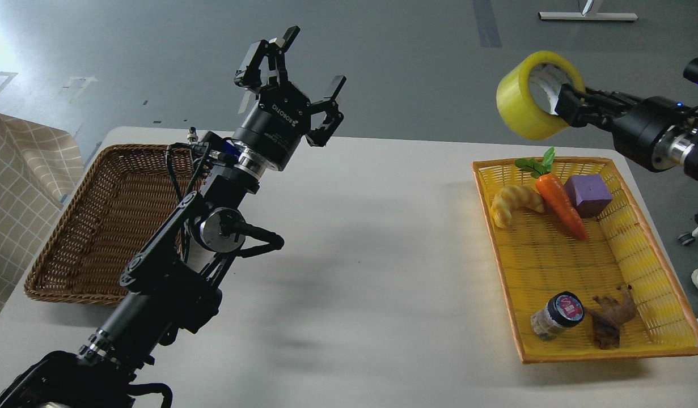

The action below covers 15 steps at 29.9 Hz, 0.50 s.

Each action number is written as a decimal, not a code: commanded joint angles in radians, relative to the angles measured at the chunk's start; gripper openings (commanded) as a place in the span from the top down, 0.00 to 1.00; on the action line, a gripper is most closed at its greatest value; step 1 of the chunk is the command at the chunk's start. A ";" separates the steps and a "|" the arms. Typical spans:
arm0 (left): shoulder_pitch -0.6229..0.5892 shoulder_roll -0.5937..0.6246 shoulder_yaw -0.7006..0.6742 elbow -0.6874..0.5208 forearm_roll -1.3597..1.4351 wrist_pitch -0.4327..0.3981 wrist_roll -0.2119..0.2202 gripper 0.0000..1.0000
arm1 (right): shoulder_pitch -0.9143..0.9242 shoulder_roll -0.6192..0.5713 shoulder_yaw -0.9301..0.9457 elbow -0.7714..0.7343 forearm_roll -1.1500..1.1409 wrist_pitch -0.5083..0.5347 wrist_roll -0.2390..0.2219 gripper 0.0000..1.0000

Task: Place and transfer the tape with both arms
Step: 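Lift the tape roll out of the tray with the right gripper, then lower the tape roll onto the table center and release it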

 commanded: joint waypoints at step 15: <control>0.003 0.012 -0.002 0.000 0.001 0.003 -0.002 0.02 | 0.114 0.288 -0.246 -0.167 -0.063 0.000 -0.037 0.89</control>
